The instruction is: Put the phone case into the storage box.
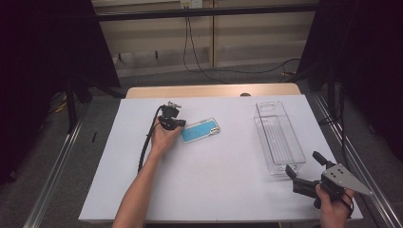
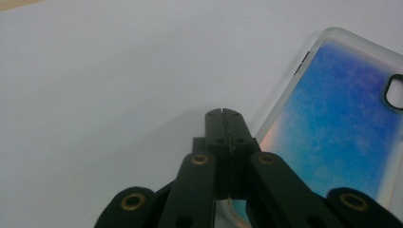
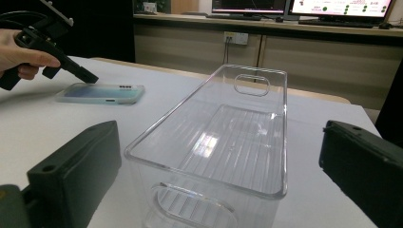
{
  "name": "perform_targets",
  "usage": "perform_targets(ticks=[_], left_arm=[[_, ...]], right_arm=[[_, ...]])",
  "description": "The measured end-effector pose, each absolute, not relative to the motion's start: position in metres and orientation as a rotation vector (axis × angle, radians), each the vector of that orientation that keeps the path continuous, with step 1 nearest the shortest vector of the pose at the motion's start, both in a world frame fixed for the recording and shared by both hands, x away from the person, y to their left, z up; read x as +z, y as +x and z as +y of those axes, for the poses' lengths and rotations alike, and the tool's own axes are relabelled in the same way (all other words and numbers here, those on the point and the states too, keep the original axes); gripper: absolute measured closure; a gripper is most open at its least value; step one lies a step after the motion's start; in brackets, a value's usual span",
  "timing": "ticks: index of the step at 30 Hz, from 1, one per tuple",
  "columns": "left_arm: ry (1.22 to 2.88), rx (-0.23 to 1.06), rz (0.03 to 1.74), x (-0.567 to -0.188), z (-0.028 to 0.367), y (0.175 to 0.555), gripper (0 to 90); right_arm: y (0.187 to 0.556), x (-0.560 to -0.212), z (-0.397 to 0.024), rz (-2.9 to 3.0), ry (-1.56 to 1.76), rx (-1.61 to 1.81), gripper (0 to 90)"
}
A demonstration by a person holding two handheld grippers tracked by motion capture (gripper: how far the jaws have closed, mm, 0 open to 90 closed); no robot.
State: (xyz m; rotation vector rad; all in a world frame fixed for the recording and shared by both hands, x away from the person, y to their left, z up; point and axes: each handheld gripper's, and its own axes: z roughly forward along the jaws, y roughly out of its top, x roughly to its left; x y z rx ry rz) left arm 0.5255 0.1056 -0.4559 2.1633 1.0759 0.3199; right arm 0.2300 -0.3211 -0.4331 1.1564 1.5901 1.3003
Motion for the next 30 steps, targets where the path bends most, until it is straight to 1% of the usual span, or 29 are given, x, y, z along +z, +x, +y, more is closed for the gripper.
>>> perform_targets(ticks=[30], left_arm=[[2.195,0.306,1.039,-0.4545,0.1058,0.5188,90.0]], right_arm=[[0.2297,-0.4332,-0.3216,1.584,1.159,1.3,0.0]])
